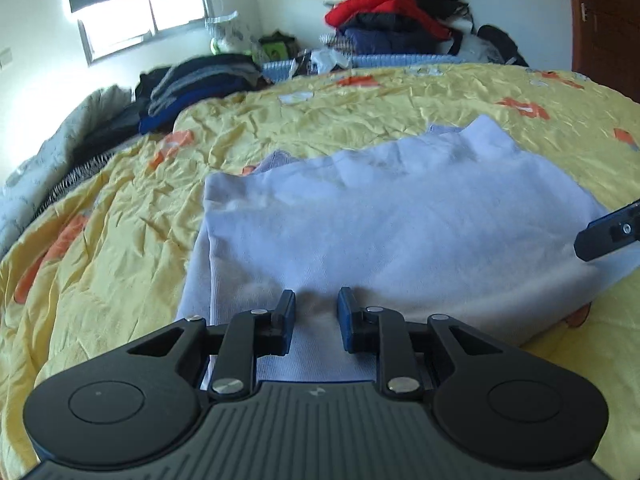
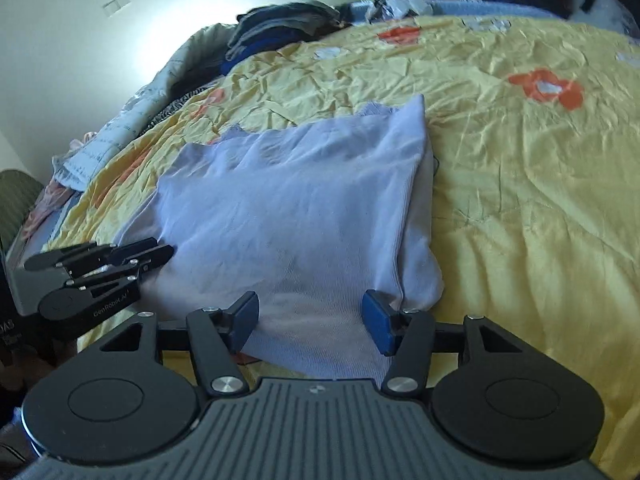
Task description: Fold small clothes
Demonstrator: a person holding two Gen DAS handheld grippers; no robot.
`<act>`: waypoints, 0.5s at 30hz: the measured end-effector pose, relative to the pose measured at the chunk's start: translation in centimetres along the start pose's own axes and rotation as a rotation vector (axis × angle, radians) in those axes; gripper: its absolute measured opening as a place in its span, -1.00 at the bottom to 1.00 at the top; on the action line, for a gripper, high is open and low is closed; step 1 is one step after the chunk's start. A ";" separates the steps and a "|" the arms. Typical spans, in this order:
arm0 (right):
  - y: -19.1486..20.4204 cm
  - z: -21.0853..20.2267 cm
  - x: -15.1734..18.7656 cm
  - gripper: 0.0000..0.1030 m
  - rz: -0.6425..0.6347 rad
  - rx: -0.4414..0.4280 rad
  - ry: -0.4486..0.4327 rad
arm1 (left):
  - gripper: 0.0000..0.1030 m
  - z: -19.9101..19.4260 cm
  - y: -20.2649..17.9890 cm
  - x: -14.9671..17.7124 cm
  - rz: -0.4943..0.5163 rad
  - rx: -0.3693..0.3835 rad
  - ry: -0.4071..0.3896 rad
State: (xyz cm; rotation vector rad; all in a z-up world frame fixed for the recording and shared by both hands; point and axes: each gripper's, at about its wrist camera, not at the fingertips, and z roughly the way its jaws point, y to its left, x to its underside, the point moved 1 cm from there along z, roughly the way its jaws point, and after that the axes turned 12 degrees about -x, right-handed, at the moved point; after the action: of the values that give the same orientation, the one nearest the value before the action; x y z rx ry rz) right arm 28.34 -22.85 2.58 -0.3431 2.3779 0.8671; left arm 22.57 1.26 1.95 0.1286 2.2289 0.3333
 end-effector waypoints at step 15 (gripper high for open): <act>-3.4 7.2 -11.9 0.40 0.185 0.042 -0.026 | -0.54 -1.2 1.5 1.6 -0.137 -0.010 0.057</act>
State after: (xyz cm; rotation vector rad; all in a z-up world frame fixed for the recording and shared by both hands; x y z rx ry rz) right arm 42.42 -20.20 3.54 -0.0947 2.4273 0.8972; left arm 20.64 2.83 1.91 -0.0390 2.2780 0.2769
